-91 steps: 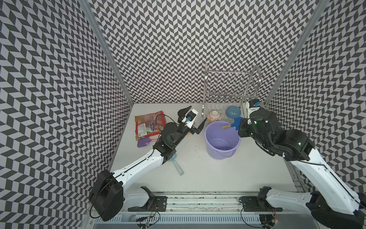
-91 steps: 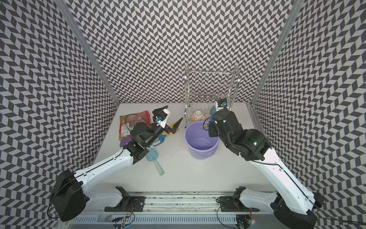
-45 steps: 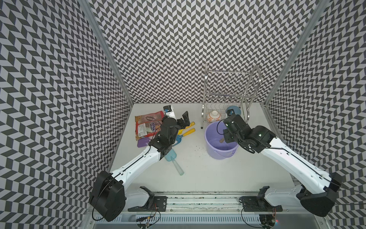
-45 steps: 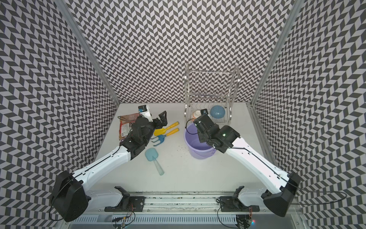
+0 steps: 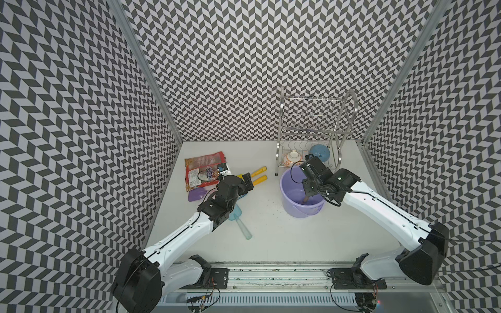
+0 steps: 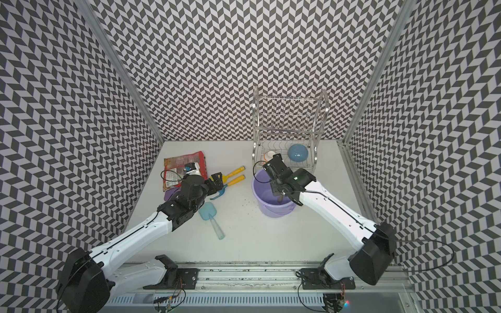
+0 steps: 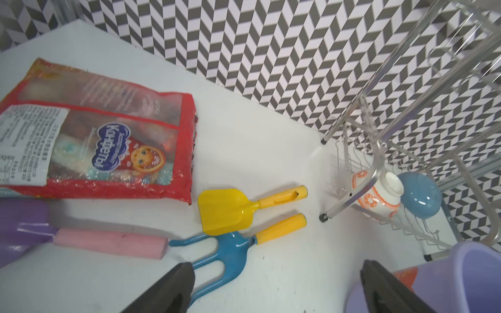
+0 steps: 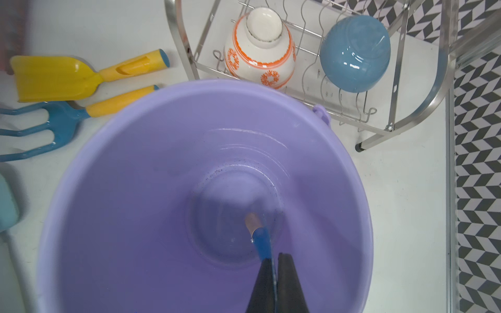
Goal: Organize the gardening tools
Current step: Place the gardening tool in the container.
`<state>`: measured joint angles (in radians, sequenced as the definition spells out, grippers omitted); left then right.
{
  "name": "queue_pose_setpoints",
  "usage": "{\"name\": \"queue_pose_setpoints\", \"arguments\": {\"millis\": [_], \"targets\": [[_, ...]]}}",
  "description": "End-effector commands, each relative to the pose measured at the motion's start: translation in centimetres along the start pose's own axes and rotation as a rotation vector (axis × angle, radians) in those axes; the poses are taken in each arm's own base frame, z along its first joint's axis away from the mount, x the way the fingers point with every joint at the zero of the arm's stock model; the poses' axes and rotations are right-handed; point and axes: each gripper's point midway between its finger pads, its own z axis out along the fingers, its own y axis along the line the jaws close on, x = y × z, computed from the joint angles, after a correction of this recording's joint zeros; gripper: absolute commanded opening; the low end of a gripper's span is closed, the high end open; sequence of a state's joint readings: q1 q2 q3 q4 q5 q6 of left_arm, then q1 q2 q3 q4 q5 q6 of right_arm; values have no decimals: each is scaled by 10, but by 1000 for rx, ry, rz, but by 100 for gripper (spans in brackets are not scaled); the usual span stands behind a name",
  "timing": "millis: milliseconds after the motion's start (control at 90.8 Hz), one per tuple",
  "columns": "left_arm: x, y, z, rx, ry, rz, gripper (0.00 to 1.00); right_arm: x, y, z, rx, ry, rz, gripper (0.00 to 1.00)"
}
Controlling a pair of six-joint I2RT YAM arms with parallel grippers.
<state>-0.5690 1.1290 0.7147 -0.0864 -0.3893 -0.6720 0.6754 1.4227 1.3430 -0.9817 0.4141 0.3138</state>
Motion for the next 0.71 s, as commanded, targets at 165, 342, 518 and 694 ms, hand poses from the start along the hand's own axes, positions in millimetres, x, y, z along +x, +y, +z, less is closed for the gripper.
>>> {"name": "queue_pose_setpoints", "arguments": {"millis": [165, 342, 518, 694], "targets": [[61, 29, -4, -67, 210, 11, 99, 2, -1, 24, -3, 45, 5, 10], [79, 34, -10, -99, 262, 33, 100, 6, -2, 33, 11, 67, -5, 13], [97, 44, -17, -142, 325, 67, 100, 12, -5, 42, 19, 80, -5, 19], [115, 56, -21, -198, 402, 120, 100, 12, -11, 43, 33, 77, 8, 37]]}}
